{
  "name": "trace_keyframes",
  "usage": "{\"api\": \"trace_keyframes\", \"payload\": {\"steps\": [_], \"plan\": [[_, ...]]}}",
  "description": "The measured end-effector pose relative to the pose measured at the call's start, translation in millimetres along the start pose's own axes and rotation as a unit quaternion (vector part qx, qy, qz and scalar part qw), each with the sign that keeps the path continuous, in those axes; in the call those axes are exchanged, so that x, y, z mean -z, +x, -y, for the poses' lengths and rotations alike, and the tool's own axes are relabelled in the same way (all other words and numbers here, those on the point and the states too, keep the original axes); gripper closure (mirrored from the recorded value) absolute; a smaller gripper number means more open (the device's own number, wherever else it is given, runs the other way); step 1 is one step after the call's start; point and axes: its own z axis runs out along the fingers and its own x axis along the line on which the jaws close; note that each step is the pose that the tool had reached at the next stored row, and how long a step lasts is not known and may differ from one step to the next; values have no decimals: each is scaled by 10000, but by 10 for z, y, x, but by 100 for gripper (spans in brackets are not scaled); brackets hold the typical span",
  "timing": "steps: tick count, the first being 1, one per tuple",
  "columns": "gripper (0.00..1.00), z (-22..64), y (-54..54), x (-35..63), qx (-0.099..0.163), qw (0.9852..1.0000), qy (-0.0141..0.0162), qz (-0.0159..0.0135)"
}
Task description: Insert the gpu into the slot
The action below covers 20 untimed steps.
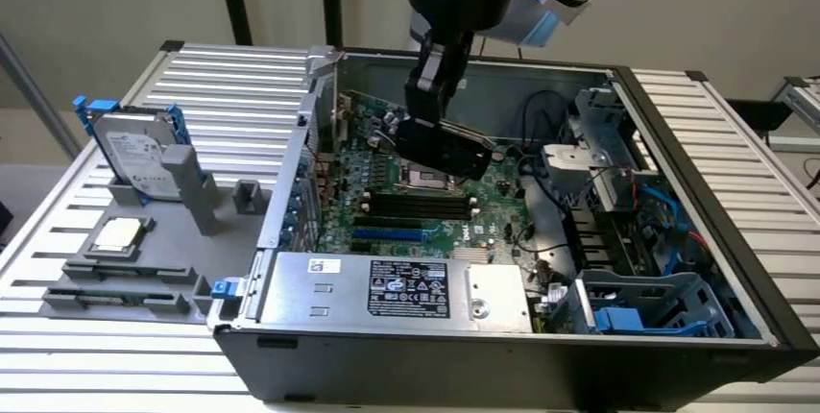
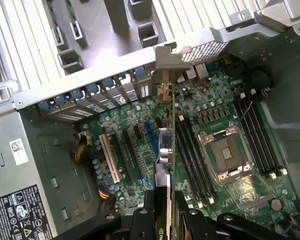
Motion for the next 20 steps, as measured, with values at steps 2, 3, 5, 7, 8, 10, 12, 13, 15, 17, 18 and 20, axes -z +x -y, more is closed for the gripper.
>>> {"api": "trace_keyframes", "payload": {"steps": [2, 3, 5, 7, 8, 10, 12, 13, 15, 17, 18, 20], "plan": [[74, 1, 0, -12, 165, 9999, 1, 12], [74, 1, 0, -19, 246, 9997, 1, 17], [74, 2, 0, -32, 413, 9991, 2, 29], [74, 3, 0, -43, 578, 9983, 6, 32], [74, 4, 0, -51, 669, 9978, 11, 33], [74, 5, 1, -64, 836, 9965, 19, 32], [74, 6, 1, -79, 1010, 9949, 27, 31], [74, 6, 1, -87, 1097, 9940, 30, 30], [74, 7, 1, -104, 1262, 9920, 35, 34], [74, 6, 2, -122, 1375, 9905, 41, 50], [74, 4, 5, -132, 1394, 9902, 46, 69], [74, -7, 15, -164, 1400, 9901, 59, 92]]}}
